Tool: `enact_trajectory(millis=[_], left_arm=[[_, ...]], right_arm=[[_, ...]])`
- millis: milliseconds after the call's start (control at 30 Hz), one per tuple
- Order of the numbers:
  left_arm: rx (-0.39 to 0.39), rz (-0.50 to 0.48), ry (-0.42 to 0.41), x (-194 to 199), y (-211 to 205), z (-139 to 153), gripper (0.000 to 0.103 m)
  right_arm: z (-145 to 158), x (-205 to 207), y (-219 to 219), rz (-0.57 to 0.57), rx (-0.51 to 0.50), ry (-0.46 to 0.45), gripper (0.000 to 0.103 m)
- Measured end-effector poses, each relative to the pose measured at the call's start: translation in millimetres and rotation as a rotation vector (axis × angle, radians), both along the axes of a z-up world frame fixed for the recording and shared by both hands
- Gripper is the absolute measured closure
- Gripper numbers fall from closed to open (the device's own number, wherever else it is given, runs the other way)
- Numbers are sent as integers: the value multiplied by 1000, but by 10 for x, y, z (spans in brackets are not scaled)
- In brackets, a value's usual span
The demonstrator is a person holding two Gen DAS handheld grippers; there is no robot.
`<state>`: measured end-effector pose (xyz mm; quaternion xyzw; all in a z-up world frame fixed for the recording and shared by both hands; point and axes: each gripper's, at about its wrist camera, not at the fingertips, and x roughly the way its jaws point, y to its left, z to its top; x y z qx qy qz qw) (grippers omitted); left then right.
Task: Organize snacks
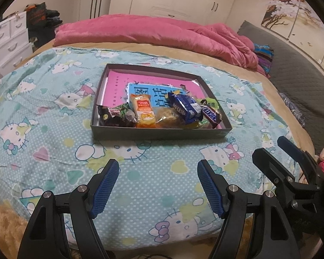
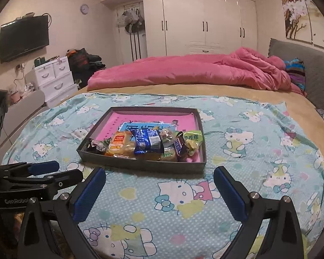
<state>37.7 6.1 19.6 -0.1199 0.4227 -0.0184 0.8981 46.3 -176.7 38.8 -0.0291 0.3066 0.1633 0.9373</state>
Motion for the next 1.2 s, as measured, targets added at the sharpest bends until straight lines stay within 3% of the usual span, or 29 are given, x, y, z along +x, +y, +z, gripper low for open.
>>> enact_trajectory(millis=[1200], left_arm=[[50,29,14,70,59,-59,27]], right_arm=[[-142,58,45,1,-8,28,2]])
